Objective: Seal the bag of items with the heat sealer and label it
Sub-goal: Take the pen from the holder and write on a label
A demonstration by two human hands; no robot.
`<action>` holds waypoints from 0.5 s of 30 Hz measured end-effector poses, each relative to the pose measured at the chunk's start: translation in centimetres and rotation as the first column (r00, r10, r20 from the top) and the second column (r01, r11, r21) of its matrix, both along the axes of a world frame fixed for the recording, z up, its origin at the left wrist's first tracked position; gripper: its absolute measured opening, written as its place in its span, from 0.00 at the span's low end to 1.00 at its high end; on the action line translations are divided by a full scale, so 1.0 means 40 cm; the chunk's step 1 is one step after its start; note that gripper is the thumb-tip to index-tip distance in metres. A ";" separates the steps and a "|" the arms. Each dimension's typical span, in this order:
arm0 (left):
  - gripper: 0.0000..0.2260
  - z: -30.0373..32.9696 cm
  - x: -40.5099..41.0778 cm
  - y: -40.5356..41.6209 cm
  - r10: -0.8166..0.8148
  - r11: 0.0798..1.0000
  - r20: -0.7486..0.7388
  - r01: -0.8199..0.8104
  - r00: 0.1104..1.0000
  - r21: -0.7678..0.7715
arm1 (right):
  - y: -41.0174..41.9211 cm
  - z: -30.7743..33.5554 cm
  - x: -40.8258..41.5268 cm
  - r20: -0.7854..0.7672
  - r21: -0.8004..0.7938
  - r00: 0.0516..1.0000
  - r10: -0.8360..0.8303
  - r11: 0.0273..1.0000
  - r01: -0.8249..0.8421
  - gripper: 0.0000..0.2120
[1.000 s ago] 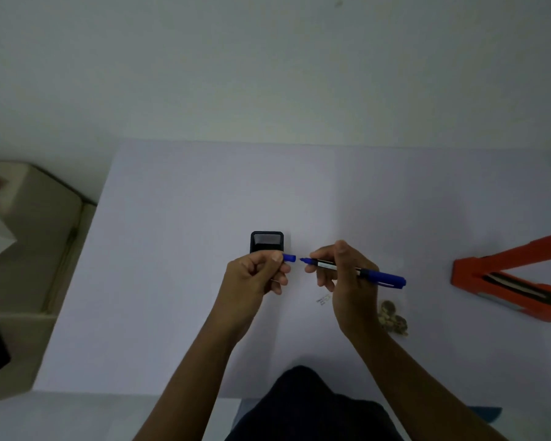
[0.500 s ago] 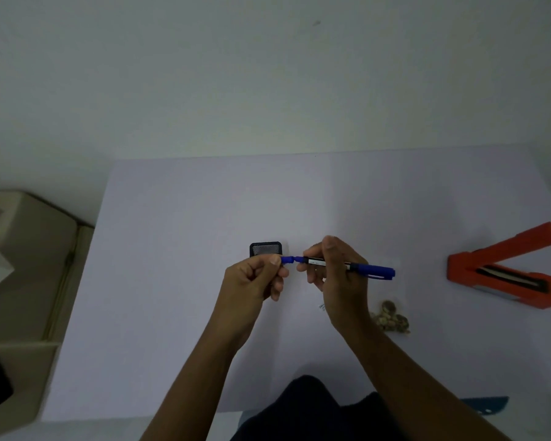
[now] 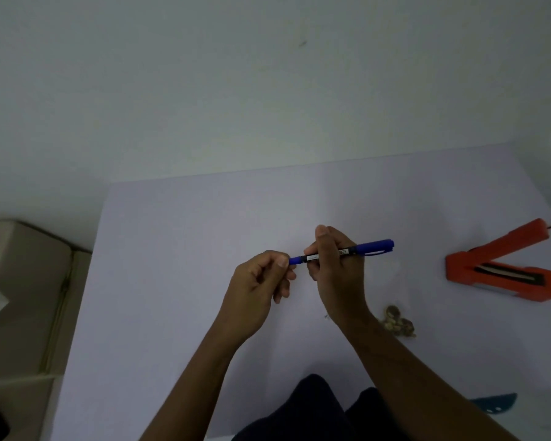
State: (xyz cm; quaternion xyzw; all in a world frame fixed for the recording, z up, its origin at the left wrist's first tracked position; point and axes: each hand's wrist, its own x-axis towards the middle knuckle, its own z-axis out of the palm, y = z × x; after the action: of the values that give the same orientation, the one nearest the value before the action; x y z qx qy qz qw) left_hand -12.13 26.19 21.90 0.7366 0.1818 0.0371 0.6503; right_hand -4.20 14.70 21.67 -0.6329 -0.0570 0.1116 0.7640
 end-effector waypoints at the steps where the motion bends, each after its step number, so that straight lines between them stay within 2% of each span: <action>1: 0.14 0.001 0.005 0.004 -0.012 1.000 0.008 0.012 1.000 0.015 | 0.002 -0.001 0.004 -0.011 0.000 1.000 -0.011 1.000 0.011 0.19; 8: 0.14 -0.012 0.027 0.008 -0.019 1.000 -0.017 0.019 1.000 -0.005 | 0.029 -0.029 0.012 -0.069 -0.050 0.996 -0.060 0.997 0.057 0.21; 12: 0.14 -0.041 0.016 0.051 -0.036 0.999 -0.075 0.038 0.997 0.024 | 0.053 -0.063 0.022 -0.120 -0.096 0.991 0.061 0.993 -0.073 0.18; 15: 0.15 -0.068 0.020 0.114 -0.002 0.987 -0.103 0.018 0.995 0.162 | 0.067 -0.110 0.041 -0.140 -0.057 0.978 0.153 0.985 -0.163 0.16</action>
State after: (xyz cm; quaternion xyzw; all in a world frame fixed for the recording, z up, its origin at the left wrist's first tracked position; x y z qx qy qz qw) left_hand -11.33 30.74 19.16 0.7892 0.2075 0.0108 0.5779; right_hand -2.55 17.39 17.25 -0.6432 -0.0514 0.2165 0.7326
